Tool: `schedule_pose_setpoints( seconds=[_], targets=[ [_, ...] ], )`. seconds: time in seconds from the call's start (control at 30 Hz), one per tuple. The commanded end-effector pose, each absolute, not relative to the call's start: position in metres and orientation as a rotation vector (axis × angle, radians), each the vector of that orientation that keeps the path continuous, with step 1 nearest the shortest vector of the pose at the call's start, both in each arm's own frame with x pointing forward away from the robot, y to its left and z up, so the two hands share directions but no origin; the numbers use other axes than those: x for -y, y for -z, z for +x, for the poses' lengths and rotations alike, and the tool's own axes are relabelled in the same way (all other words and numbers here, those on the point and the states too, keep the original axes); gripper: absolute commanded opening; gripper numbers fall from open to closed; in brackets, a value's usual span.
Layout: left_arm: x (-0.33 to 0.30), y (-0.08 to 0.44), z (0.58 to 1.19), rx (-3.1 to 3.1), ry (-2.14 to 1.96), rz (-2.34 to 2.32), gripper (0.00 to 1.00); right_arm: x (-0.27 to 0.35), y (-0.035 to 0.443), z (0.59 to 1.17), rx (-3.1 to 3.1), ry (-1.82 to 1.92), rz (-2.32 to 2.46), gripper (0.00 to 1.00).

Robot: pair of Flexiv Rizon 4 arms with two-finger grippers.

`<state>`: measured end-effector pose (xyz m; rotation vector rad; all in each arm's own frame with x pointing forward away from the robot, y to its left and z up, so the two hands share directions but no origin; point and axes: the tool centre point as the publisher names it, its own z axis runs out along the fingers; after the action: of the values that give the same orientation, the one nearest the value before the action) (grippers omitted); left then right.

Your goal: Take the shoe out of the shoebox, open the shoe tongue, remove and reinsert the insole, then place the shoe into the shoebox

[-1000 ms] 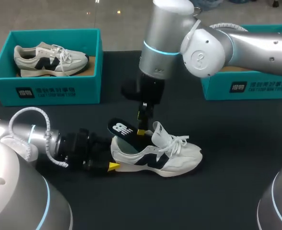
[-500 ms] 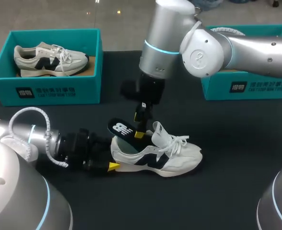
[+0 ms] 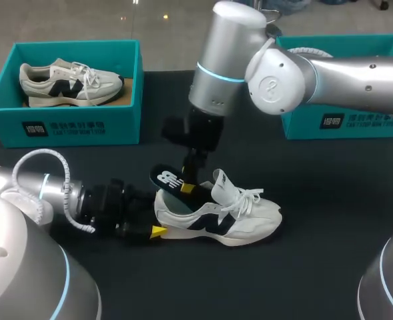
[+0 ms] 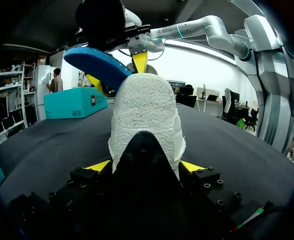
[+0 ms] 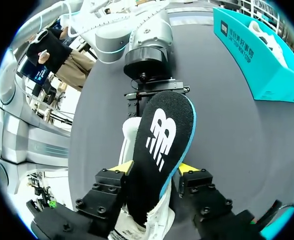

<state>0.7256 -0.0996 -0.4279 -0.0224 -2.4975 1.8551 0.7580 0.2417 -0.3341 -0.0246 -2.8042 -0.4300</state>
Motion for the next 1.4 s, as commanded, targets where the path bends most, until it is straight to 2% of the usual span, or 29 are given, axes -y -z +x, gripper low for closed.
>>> schedule_pose_setpoints(
  seconds=[0.03, 0.57, 1.2, 1.4],
  targets=[
    [0.100, 0.430, 0.726, 2.499, -1.854, -0.021, 0.00, -0.247, 0.334, 0.759, 2.804, 0.424, -0.025, 0.00],
    [0.100, 0.430, 0.726, 2.499, -1.854, -0.021, 0.00, -0.255, 0.302, 0.771, 2.853, 0.477, -0.080, 0.00],
    [0.100, 0.430, 0.726, 2.499, -1.854, -0.021, 0.00, -0.259, 0.138, 0.839, 3.132, 0.870, -0.286, 0.00],
    [0.100, 0.430, 0.726, 2.499, -1.854, -0.021, 0.00, -0.259, 0.138, 0.839, 3.132, 0.870, -0.286, 0.00]
  ],
)
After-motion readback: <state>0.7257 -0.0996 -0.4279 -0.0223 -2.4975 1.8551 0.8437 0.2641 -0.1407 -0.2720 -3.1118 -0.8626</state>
